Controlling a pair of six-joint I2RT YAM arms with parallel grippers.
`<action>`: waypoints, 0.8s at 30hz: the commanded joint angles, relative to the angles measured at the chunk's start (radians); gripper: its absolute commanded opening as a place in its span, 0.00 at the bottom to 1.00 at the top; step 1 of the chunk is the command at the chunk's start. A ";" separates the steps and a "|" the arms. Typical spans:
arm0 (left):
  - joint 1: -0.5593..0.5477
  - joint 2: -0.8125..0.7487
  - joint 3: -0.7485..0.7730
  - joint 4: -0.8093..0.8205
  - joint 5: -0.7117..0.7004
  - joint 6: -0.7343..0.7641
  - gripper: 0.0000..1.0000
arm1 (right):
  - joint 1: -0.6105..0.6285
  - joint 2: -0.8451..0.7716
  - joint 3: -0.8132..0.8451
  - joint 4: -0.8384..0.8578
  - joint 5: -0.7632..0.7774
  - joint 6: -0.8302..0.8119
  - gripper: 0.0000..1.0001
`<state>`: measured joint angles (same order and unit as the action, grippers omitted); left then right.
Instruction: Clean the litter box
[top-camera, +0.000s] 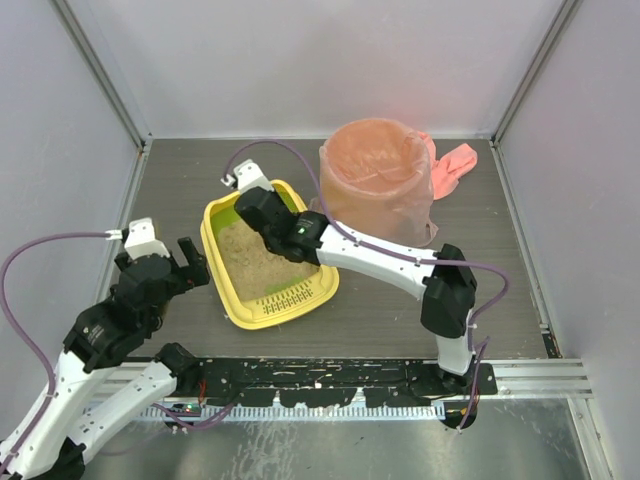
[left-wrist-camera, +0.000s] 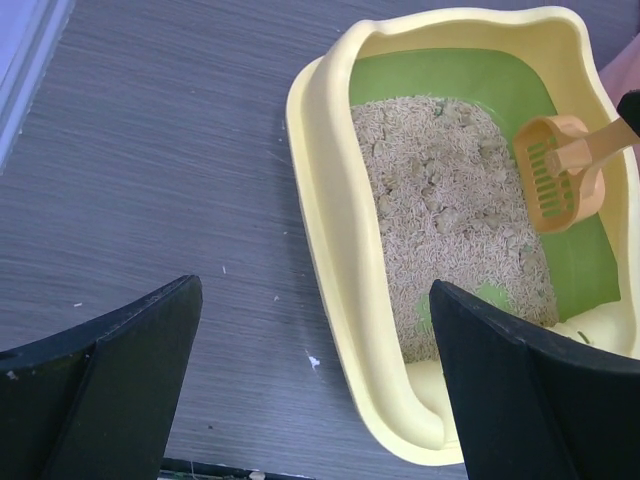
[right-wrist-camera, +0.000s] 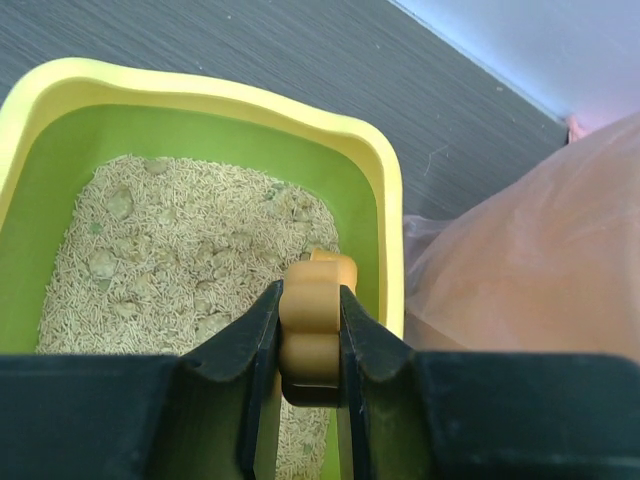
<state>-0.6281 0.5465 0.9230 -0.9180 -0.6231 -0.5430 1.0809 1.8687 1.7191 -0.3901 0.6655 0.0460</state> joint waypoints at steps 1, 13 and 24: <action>0.004 -0.073 -0.014 -0.039 -0.063 -0.057 0.98 | 0.030 0.036 0.106 0.006 0.115 -0.095 0.01; 0.004 -0.266 -0.028 -0.086 -0.173 -0.112 0.98 | 0.036 0.140 0.194 -0.074 0.126 -0.154 0.01; 0.004 -0.298 -0.046 -0.073 -0.162 -0.112 0.98 | 0.026 0.189 0.185 -0.061 0.066 -0.142 0.01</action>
<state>-0.6281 0.2451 0.8818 -1.0119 -0.7654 -0.6407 1.1160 2.0529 1.8717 -0.4725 0.7467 -0.0921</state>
